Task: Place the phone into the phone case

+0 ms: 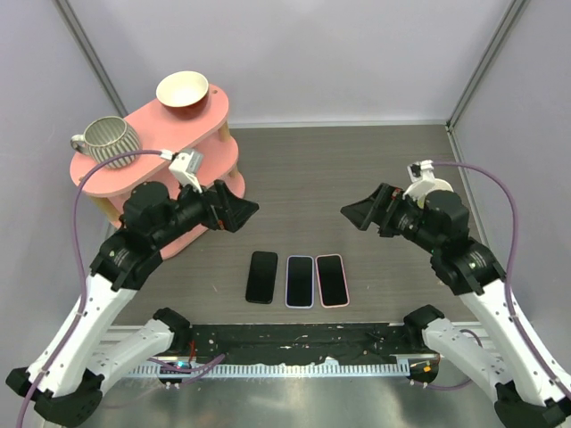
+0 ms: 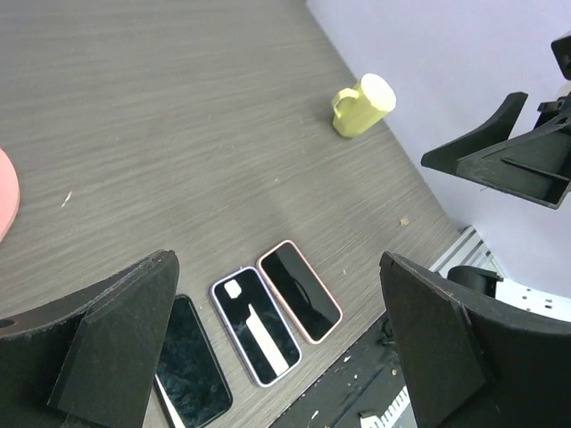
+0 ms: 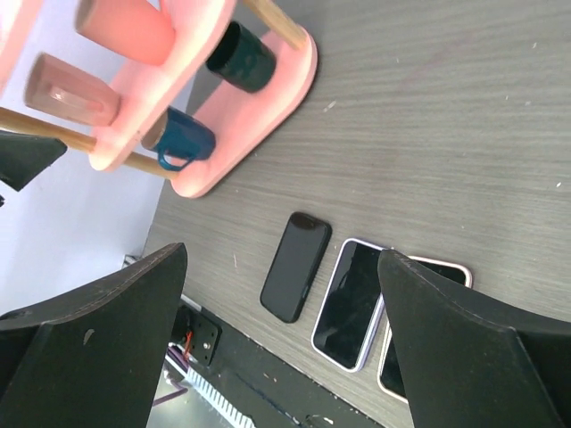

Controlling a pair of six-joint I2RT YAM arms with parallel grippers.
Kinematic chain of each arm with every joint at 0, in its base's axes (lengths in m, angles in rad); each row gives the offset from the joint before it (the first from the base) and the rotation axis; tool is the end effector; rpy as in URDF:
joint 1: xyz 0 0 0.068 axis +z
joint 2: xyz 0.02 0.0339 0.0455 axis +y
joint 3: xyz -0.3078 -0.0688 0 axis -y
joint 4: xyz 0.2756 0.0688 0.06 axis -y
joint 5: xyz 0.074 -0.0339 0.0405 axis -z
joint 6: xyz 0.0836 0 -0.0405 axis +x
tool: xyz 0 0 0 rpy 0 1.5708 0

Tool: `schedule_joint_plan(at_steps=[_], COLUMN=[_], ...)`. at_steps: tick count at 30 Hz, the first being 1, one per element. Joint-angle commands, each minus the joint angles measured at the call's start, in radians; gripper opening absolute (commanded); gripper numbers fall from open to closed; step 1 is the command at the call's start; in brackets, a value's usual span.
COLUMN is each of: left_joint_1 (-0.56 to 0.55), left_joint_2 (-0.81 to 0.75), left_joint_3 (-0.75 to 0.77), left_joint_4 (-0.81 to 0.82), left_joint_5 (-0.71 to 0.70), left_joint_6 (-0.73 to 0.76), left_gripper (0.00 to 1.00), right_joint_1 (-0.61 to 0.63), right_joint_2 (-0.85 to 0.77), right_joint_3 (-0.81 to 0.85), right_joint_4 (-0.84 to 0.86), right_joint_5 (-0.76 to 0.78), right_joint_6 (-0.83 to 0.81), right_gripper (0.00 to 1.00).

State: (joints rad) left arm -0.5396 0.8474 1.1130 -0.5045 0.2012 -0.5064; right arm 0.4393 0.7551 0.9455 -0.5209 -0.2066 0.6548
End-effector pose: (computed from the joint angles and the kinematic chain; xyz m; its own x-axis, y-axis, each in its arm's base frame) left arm 0.1784 -0.1263 0.4376 -0.5025 -0.2530 -0.8267 0.4875 0.7068 -0.5126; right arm 0.1760 0.1017 0.3850 -0.5934 0.3797 -0.7097 -0.2906 0.7212 0.6288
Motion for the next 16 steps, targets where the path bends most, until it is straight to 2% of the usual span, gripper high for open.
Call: schedule_joint_plan(at_steps=[1, 7, 16], left_joint_1=[0.006, 0.006, 0.006], left_joint_2=[-0.045, -0.097, -0.122], left_joint_3=[-0.031, -0.103, -0.107], left_joint_4=[0.06, 0.101, 0.095], left_joint_5=[-0.01, 0.024, 0.05], left_joint_6=[0.025, -0.001, -0.004], left_gripper=[1.0, 1.0, 1.0], right_joint_1=[0.003, 0.003, 0.004], right_joint_2=[-0.1, -0.174, -0.201], right_joint_3=[0.044, 0.003, -0.022], right_joint_4=[-0.002, 0.007, 0.031], right_joint_5=[0.061, 0.098, 0.105], right_joint_6=[-0.02, -0.001, 0.009], right_gripper=[0.95, 0.95, 0.95])
